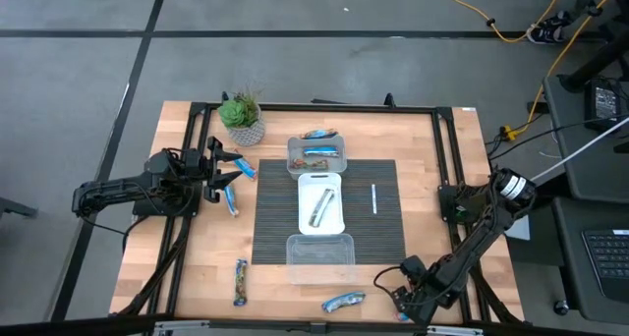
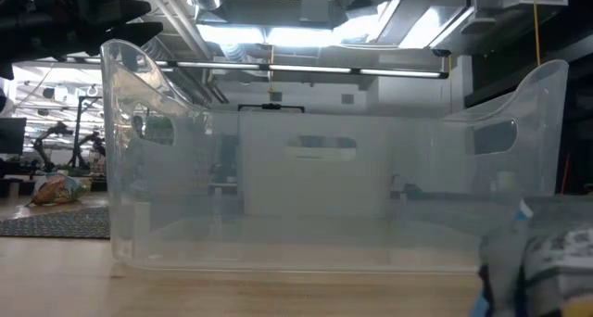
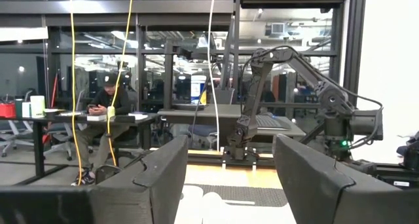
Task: Pick and place Granola Bars by type
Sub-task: Put the bottom red granola bar into the gray bin
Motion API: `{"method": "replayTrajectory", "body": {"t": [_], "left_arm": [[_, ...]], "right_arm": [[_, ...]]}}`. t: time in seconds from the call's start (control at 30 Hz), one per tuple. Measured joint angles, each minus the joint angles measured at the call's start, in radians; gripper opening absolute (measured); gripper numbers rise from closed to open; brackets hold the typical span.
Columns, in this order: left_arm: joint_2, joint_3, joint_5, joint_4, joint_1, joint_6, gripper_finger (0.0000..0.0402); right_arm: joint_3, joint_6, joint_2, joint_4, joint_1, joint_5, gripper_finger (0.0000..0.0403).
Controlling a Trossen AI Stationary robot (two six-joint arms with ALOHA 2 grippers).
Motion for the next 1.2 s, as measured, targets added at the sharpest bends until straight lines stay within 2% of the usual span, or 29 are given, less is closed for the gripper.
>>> {"method": "replayTrajectory", "body": {"t": [0.13,0.4,0.57,0.7,0.87,1.07,1.2], "left_arm": [[0.000,0.000,0.000,0.000,0.000,0.000,0.0217],[0.000,0.000,0.000,0.000,0.000,0.000,0.0217],[0.000,0.000,0.000,0.000,0.000,0.000,0.0219],[0.000,0.000,0.000,0.000,0.000,0.000,0.0218],[0.000,0.000,0.000,0.000,0.000,0.000,0.0218],[0.000,0.000,0.000,0.000,0.000,0.000,0.0217],[0.000,0.000,0.000,0.000,0.000,0.000,0.0217]], "right_arm": [[-0.011,-0.001,0.000,0.017,0.000,0.000,0.0262],[-0.011,-0.024,0.000,0.029,0.000,0.007,0.0117],[-0.010,-0.050,-0.003,0.034,-0.003,0.008,0.0048],[-0.010,-0.106,-0.022,0.031,-0.028,0.010,0.0038],[-0.010,-0.184,-0.062,-0.003,-0.079,0.019,0.0054],[-0.010,-0.313,-0.120,-0.082,-0.145,0.023,0.0033],[-0.010,-0.371,-0.175,-0.161,-0.189,0.067,0.0033]]}}
